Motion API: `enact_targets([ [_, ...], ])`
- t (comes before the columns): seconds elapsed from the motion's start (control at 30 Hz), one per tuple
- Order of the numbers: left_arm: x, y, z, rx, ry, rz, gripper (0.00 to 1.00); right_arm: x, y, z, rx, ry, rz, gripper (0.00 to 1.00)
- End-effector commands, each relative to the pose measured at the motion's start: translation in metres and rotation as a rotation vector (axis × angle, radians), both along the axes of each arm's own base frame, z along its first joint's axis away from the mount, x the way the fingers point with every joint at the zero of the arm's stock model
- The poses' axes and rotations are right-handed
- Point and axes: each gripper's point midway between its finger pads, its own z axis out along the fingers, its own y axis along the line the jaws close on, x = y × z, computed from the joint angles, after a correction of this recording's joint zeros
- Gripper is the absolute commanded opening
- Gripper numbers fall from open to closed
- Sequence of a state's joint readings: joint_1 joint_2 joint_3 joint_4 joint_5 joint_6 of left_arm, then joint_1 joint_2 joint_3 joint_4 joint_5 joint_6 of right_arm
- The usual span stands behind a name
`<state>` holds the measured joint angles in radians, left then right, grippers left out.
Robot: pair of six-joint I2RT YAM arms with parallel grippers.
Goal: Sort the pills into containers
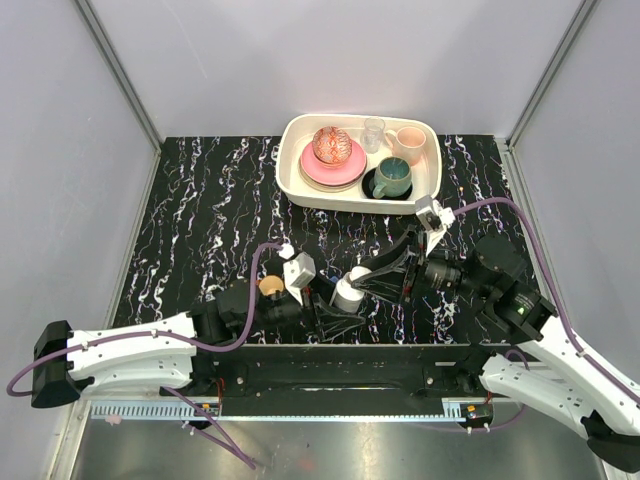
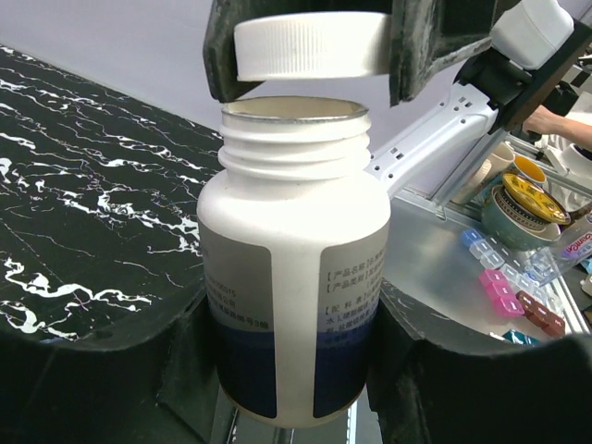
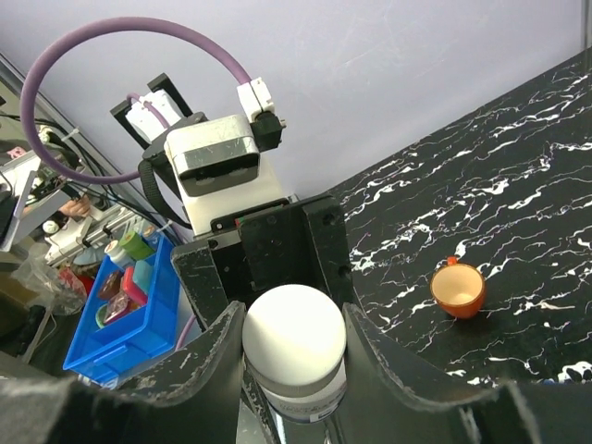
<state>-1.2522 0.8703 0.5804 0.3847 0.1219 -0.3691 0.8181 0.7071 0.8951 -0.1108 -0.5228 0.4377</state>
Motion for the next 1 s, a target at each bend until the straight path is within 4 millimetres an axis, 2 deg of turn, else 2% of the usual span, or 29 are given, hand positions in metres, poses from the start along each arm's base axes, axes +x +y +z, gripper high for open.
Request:
enact_targets([
  [0.0,-0.008,0.0,0.012,-0.038,-0.041,-0.05,0.0,0.001,0.002,0.011,0.019,-0.051,0.002,0.0],
  [0.17,-0.008,0.003,0.008,-0.007,-0.049,-0.045,0.0,0.03,-0.006,0.007,-0.037,-0.029,-0.17,0.0],
  [0.2,-0.007,0.003,0.008,0.0,-0.049,-0.04,0.0,0.034,-0.009,0.001,-0.066,-0.014,-0.193,0.0],
  [0.27,-0.004,0.004,0.002,0.033,-0.047,-0.024,0.0,0.038,-0.011,0.003,-0.083,-0.022,-0.217,0.0],
  [0.57,0.009,0.009,-0.011,0.143,-0.047,0.042,0.0,0.027,-0.014,-0.004,-0.177,-0.021,-0.163,0.0],
  [0.77,0.015,0.01,-0.011,0.175,-0.054,0.072,0.0,0.025,-0.013,-0.026,-0.271,0.037,-0.135,0.0],
  [0.97,0.018,0.005,-0.013,0.204,-0.053,0.08,0.0,0.024,-0.01,-0.032,-0.293,0.066,-0.12,0.0],
])
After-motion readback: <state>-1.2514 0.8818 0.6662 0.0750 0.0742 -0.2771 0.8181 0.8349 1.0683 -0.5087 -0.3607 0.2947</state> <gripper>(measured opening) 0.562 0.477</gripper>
